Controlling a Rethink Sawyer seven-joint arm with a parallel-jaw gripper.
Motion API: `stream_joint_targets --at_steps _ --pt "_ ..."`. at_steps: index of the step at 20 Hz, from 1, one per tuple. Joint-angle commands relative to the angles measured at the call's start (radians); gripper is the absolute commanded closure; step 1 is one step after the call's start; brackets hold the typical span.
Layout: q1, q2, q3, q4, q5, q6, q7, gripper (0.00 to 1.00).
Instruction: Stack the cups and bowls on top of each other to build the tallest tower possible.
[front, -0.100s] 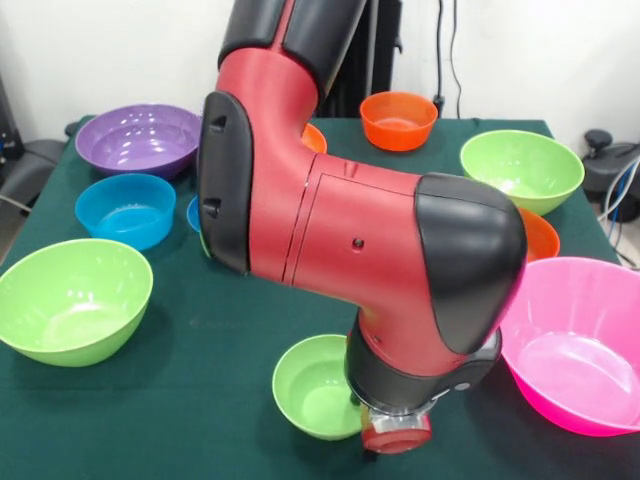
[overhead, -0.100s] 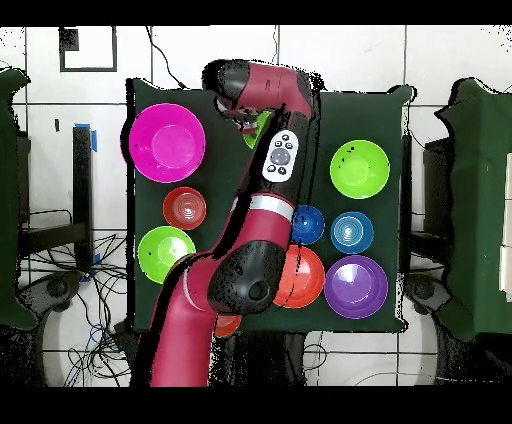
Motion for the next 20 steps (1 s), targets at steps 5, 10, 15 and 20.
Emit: stream_joint_targets --at_steps 5,10,15,20 --pt "0.121 -0.213 0.163 0.421 -0.183 0.021 -0.17 0.0" --pt "0.161 -0.357 0.24 0.642 -0.26 -0.108 -0.279 0.0" --pt "0.165 -0.468 0.273 0.738 -0.323 -0.144 -0.317 0.0" --pt "0.166 -0.534 0.291 0.766 -0.376 -0.146 -0.316 0.0"
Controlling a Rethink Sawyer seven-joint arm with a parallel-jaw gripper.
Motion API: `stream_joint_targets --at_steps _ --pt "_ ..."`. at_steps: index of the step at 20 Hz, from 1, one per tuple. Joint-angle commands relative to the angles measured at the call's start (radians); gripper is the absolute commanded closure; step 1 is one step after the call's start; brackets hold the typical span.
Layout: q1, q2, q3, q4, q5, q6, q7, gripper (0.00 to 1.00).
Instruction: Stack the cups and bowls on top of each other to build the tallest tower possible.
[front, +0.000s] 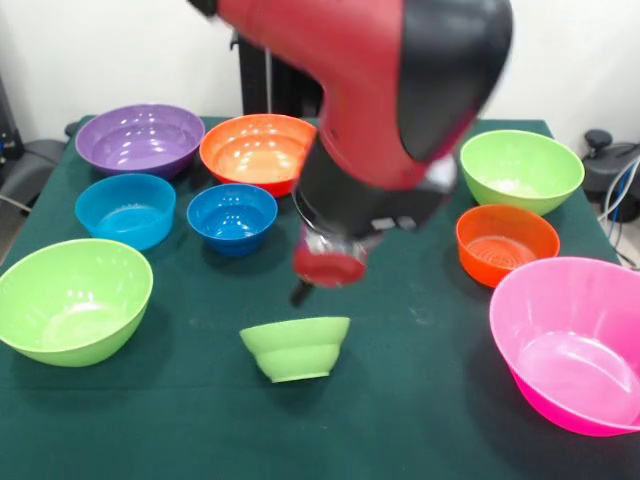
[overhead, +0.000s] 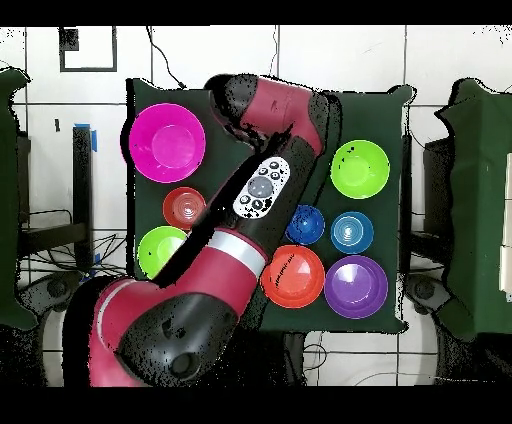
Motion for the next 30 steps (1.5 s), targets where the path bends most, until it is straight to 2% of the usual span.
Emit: stream_joint_targets --at_steps 1,5,12,30 --pt "-0.004 -0.17 0.17 0.197 -0.124 -0.069 -0.303 0.0" --pt "0.004 -0.216 0.2 0.257 -0.159 -0.101 -0.29 0.0" --pt "-0.003 -0.279 0.244 0.303 -0.209 -0.104 -0.275 0.0" --pt "-0.026 -0.316 0.319 0.337 -0.31 -0.151 -0.213 0.0"
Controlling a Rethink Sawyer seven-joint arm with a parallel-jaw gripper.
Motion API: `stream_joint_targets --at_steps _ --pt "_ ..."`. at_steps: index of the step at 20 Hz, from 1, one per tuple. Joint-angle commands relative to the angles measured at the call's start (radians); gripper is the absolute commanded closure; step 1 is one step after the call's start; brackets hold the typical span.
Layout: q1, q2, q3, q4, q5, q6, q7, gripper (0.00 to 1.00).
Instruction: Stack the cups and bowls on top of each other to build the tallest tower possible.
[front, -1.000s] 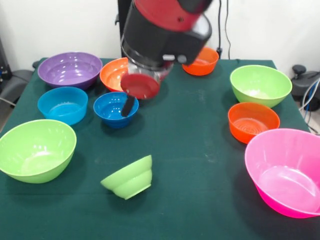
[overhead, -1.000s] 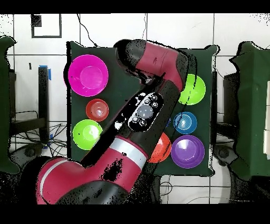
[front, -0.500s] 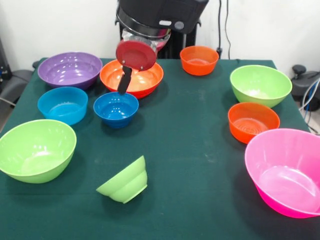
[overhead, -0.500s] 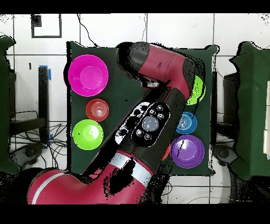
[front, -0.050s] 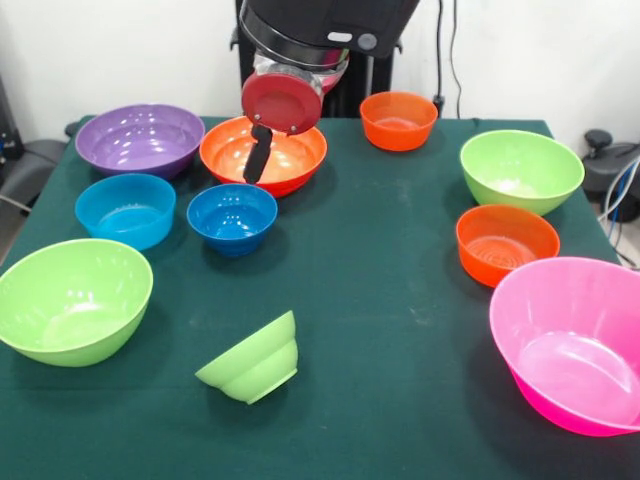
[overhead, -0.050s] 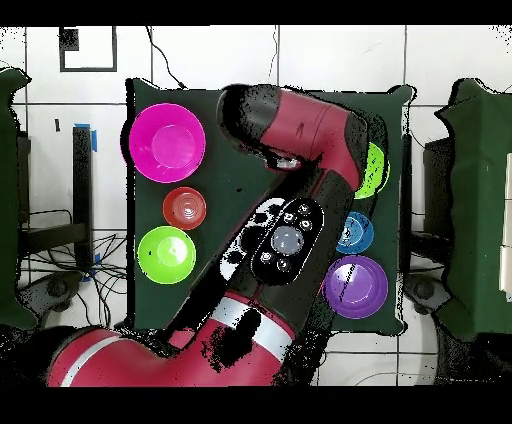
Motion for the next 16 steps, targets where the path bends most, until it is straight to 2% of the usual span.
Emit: stream_joint_targets --at_steps 1,5,16 --pt "-0.024 0.006 0.178 0.091 -0.093 -0.074 -0.208 0.0" --pt "-0.026 0.048 0.185 0.078 -0.11 -0.132 -0.153 0.0" --pt "-0.016 0.109 0.158 0.043 -0.152 -0.193 -0.062 0.0"
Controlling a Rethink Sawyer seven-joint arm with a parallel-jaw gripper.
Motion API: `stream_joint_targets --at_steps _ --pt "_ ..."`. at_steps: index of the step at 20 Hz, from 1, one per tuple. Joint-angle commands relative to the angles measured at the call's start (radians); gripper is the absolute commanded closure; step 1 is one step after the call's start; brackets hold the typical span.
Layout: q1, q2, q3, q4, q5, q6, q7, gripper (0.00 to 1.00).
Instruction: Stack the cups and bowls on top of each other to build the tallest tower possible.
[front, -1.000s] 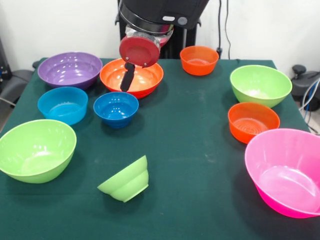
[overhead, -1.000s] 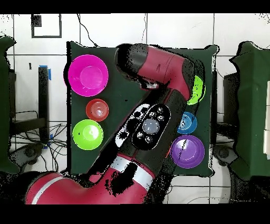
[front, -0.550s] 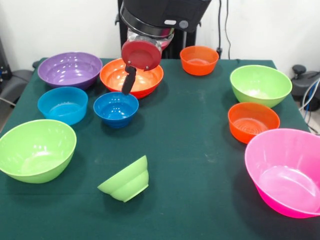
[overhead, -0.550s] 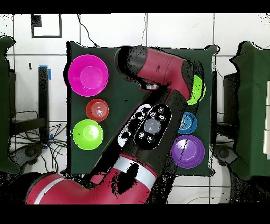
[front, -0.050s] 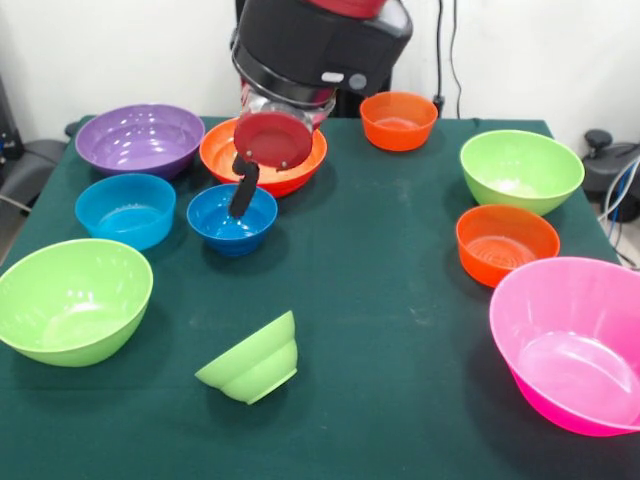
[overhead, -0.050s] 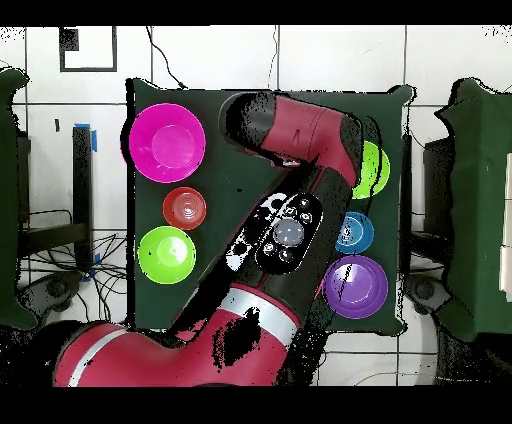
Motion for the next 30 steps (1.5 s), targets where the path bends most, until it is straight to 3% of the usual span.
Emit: stream_joint_targets --at_steps 1,11,16,21,30 --pt "-0.004 0.095 0.116 0.037 -0.078 -0.067 -0.047 0.0" --pt "0.009 0.165 0.084 -0.009 -0.026 -0.178 0.097 0.0" --pt "0.005 0.2 0.054 -0.083 -0.018 -0.134 0.102 0.0" --pt "-0.006 0.235 0.032 -0.16 -0.037 -0.098 0.046 0.0" --pt "-0.001 0.237 0.019 -0.148 -0.037 -0.12 0.033 0.0"
